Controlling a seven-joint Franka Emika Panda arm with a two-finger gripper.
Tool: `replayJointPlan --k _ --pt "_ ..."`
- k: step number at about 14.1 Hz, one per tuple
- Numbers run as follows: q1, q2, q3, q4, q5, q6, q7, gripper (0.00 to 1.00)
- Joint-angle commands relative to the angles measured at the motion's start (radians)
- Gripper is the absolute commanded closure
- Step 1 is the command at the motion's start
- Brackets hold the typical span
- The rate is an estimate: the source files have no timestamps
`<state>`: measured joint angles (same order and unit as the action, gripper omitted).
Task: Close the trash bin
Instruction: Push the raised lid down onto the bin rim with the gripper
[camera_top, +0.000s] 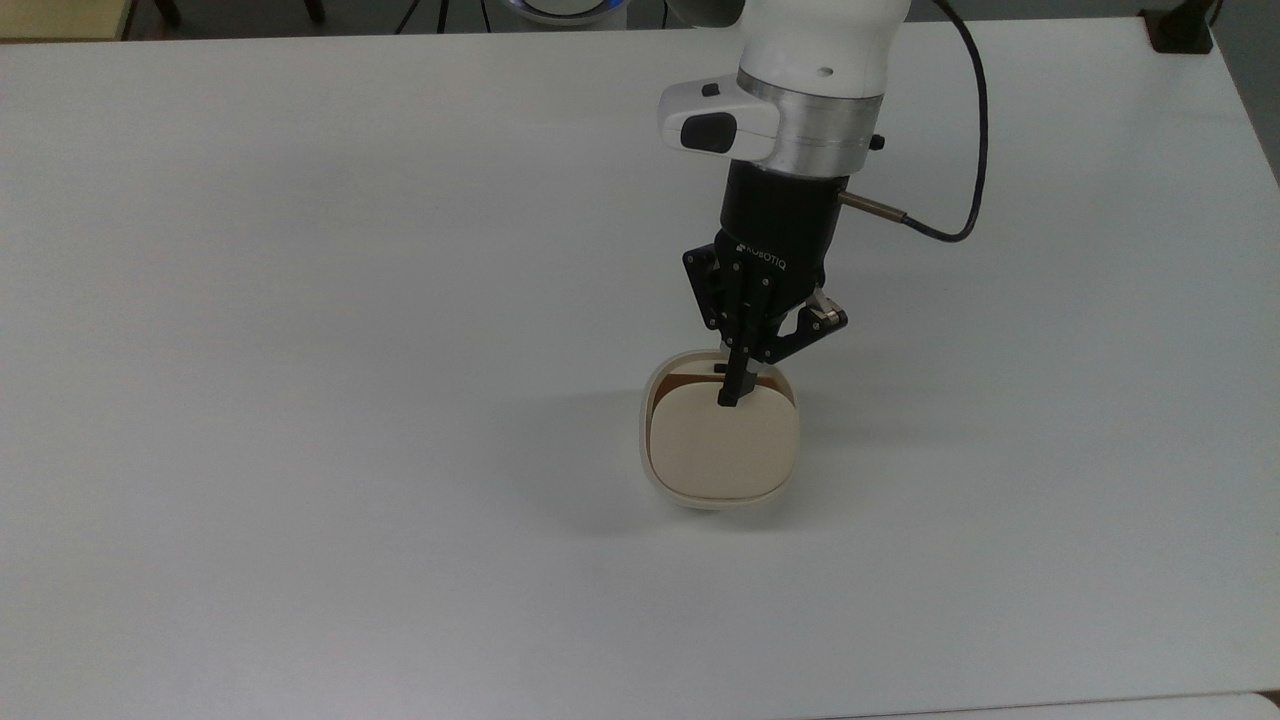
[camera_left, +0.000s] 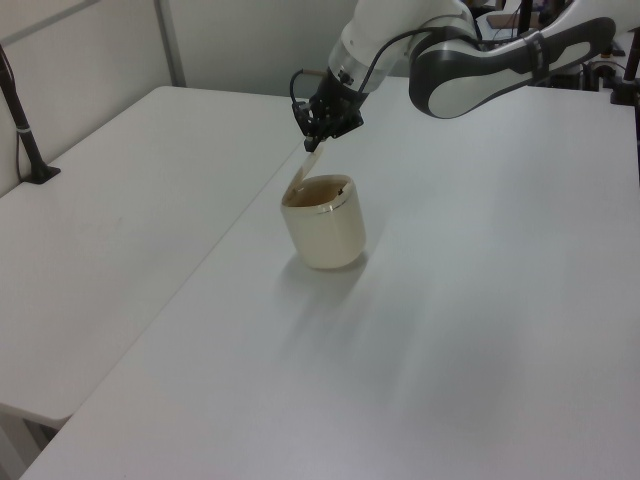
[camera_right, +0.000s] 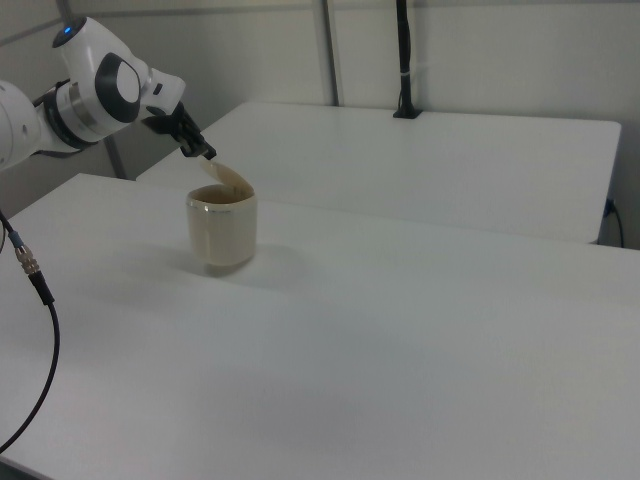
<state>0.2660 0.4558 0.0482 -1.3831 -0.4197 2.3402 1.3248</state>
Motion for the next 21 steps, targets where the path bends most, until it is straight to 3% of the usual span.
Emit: replayJointPlan --k 1,10,21 --pt "0.006 0.006 -0.014 0.009 -0.021 -0.001 0.005 1.00" --pt "0.006 -0.005 -0.010 -0.004 -0.005 -0.033 -0.121 1.00" --pt "0.035 0.032 0.002 -0.040 -0.025 -0.053 -0.122 1.00"
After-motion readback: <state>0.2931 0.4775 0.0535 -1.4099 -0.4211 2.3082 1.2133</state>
